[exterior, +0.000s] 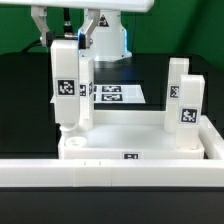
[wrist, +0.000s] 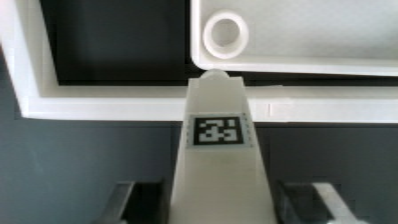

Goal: Assemble desk

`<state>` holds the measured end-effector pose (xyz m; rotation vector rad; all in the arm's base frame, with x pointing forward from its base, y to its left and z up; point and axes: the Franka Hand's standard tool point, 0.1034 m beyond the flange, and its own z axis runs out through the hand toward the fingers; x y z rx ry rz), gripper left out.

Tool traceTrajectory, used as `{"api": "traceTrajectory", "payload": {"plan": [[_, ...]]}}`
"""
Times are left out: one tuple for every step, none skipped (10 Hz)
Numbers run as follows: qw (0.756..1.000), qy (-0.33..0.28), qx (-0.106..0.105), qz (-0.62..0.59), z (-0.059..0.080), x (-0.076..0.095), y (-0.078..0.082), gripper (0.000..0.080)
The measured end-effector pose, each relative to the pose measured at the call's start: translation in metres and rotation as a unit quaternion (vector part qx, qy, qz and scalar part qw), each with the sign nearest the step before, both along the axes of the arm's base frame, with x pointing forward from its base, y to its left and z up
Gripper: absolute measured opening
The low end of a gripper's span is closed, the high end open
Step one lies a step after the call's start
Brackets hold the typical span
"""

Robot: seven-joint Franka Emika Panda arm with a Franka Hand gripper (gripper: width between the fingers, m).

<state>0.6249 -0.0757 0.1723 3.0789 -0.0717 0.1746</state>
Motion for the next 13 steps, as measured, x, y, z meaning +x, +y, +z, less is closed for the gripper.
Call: {"api": "traceTrajectory", "payload": {"plan": [[1.000, 0.000, 0.000, 0.000, -0.0003, -0.0003, -0.0001, 0.0287], [1.000, 0.001, 0.000, 0.000, -0.0005, -0.0004, -0.0001, 0.0287], [1.000, 0.001, 0.000, 0.000, -0.0009, -0.0006, -0.0001, 0.0287], [1.000, 0.002, 0.000, 0.001, -0.0031, -0.0020, 0.0007, 0.0287], [1.000, 0.003, 0.001, 0.002, -0.0045, -0.0031, 0.0025, 0.0287], [1.000, 0.004, 0.001, 0.002, -0.0052, -0.0035, 0.0036, 0.0287], [1.000, 0.005, 0.001, 0.003, -0.0066, -0.0048, 0.0043, 0.0287], [1.000, 0.008, 0.002, 0.003, -0.0082, -0.0066, 0.0045, 0.0287], [1.000, 0.008, 0.002, 0.003, -0.0083, -0.0065, 0.0044, 0.0287], [1.000, 0.008, 0.002, 0.003, -0.0084, -0.0066, 0.0043, 0.0287], [1.000, 0.008, 0.001, 0.003, -0.0085, -0.0066, 0.0043, 0.0287], [1.000, 0.008, 0.001, 0.003, -0.0086, -0.0066, 0.0043, 0.0287], [1.000, 0.008, 0.001, 0.003, -0.0087, -0.0067, 0.0043, 0.0287]]}}
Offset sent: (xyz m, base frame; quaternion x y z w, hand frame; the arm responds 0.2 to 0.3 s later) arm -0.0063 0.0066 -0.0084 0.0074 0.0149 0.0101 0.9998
